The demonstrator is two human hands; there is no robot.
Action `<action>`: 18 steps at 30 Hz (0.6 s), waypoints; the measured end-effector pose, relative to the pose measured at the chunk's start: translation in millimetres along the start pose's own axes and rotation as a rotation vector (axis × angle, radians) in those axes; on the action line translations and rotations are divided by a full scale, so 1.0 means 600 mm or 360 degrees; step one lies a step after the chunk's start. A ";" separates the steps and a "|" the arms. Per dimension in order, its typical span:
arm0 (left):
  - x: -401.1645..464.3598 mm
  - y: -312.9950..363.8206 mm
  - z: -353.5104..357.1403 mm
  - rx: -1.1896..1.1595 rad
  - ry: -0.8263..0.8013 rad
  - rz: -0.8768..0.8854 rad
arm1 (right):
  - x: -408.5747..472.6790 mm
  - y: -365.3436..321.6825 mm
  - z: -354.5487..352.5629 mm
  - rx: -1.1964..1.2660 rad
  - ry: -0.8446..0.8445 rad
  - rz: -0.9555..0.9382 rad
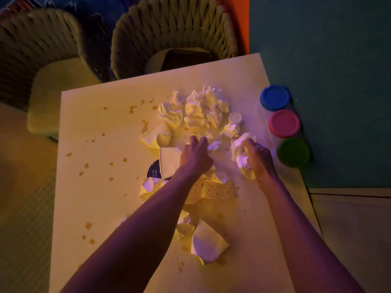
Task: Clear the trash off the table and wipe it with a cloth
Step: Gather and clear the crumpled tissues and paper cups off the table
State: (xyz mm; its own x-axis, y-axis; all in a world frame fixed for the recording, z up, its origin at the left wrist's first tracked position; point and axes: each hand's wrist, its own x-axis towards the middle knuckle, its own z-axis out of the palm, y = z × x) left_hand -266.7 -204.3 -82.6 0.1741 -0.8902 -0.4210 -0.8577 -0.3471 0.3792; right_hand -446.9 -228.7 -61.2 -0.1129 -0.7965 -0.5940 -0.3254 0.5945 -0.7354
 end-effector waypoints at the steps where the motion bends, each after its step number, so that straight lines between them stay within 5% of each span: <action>1: -0.001 0.001 -0.004 -0.0051 0.0025 -0.0003 | 0.001 -0.004 -0.002 -0.0016 -0.0037 0.0043; 9: 0.023 0.007 -0.030 0.0127 0.0112 0.0105 | 0.019 -0.058 0.015 -0.0596 0.0109 -0.0316; 18: 0.062 0.014 0.008 0.0370 -0.0048 0.0147 | 0.057 -0.093 0.050 -0.1394 -0.0066 -0.0559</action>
State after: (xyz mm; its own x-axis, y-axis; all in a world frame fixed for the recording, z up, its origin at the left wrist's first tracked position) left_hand -269.7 -238.7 -99.2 0.0784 -0.9046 -0.4191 -0.9581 -0.1845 0.2189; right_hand -404.6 -286.2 -50.2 0.1533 -0.8997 -0.4087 -0.9260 0.0135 -0.3772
